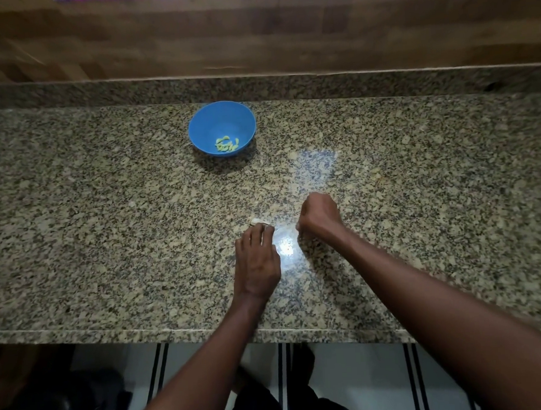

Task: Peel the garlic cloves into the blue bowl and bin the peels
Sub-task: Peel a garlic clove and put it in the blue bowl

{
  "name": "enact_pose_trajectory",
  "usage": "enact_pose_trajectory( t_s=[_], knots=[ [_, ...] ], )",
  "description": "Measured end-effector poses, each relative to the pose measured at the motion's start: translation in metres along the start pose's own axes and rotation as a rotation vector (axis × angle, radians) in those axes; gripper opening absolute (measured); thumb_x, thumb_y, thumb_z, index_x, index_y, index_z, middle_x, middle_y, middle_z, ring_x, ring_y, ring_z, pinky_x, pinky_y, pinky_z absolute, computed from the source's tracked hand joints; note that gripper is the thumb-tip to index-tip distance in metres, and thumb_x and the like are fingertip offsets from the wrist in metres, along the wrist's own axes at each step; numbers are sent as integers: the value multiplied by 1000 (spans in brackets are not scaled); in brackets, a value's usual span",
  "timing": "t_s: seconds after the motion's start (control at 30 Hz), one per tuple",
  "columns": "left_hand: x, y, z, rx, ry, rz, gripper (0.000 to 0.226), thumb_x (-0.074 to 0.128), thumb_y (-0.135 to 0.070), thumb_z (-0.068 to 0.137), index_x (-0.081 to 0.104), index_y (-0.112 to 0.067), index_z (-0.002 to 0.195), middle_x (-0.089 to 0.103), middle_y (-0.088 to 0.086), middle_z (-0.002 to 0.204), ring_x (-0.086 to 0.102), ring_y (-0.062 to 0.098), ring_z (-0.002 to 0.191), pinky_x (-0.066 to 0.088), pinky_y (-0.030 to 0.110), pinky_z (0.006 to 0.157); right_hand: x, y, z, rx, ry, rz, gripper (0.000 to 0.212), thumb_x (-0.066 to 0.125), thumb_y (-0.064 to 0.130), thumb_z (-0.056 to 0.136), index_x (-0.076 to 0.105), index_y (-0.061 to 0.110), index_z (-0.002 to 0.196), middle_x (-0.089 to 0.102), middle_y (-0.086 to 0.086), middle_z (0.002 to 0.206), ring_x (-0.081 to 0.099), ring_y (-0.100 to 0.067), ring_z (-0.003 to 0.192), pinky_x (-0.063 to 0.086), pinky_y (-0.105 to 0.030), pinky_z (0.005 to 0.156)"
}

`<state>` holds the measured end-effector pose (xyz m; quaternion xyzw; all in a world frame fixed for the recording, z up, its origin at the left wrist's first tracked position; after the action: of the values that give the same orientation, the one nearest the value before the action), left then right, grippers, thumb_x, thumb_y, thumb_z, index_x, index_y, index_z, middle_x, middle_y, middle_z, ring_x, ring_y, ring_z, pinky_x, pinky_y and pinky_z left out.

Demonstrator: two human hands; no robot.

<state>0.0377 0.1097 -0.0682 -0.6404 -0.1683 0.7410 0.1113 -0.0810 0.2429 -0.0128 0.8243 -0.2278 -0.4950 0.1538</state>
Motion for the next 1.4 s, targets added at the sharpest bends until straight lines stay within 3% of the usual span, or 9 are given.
enact_pose_trajectory(
  t_s=[0.17, 0.37, 0.5, 0.73, 0.9, 1.07, 1.17, 1.23, 1.4],
  knots=[
    [0, -1, 2, 13, 3, 20, 41, 49, -17, 94, 50, -12, 135, 51, 8, 133, 46, 25, 119, 41, 42, 100, -9, -11, -7, 6, 84, 193, 7, 79, 3, 84, 73, 2, 82, 73, -9, 68, 70, -8, 48, 46, -14, 40],
    [1, -1, 2, 10, 4, 23, 40, 51, -16, 96, 50, -12, 136, 50, 9, 135, 45, 26, 122, 42, 43, 102, -12, -5, -5, 48, 122, 167, 8, 79, 0, 83, 73, 1, 88, 73, -9, 72, 69, -8, 48, 53, -18, 45],
    [0, -1, 2, 18, 3, 26, 40, 49, -17, 96, 49, -12, 136, 50, 9, 135, 45, 26, 122, 42, 43, 102, -11, -2, -3, 86, 102, 190, 11, 83, -1, 77, 74, 2, 84, 70, -5, 67, 57, 0, 33, 38, -12, 32],
    [-1, -1, 3, 24, -5, 35, 40, 52, -16, 96, 49, -12, 136, 50, 8, 135, 45, 24, 121, 41, 42, 102, -10, 9, -1, 277, 107, 311, 17, 77, -4, 83, 64, -9, 92, 70, -16, 72, 63, -16, 37, 41, -17, 31],
    [-4, -3, 2, 24, -15, 9, 39, 54, -13, 96, 50, -12, 134, 50, 8, 133, 45, 24, 119, 42, 43, 100, 14, 17, -6, 63, -127, 60, 15, 68, -2, 90, 58, 8, 85, 59, -3, 79, 51, -11, 60, 40, -22, 45],
    [-5, -4, 4, 1, -3, -8, 36, 52, -15, 96, 53, -15, 132, 50, 5, 132, 44, 23, 118, 40, 39, 99, 3, -13, -17, -20, 25, 269, 7, 76, 3, 87, 72, 4, 82, 73, -9, 75, 71, -16, 58, 56, -22, 49],
    [-15, -9, 11, -120, -23, -229, 24, 56, -15, 97, 63, -16, 121, 54, -4, 118, 45, 14, 107, 43, 30, 87, -8, -31, -32, -4, 98, 544, 4, 72, 0, 91, 73, -2, 87, 75, -19, 78, 76, -30, 69, 65, -42, 65],
    [-28, -12, 17, -252, 42, -541, 16, 65, -17, 98, 72, -16, 113, 67, -6, 107, 61, 12, 97, 54, 28, 80, -11, -35, -40, -31, 163, 654, 4, 69, -4, 92, 71, -7, 91, 74, -26, 81, 76, -40, 74, 64, -51, 67],
    [-53, -31, 23, -465, 277, -1077, 12, 78, -13, 90, 76, -7, 101, 78, 11, 89, 76, 25, 77, 65, 44, 77, -13, -44, -52, -93, 243, 804, 16, 76, 0, 88, 68, -9, 99, 74, -27, 92, 75, -38, 78, 65, -44, 72]
  ],
)
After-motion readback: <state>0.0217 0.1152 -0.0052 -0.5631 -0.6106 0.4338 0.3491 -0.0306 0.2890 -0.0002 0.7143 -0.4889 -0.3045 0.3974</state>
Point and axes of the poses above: each hand's wrist, its own z-axis towards the middle knuckle, its own x-axis out of the palm, y = z × x, the point moved 2 cm from there along z, towards the middle knuckle
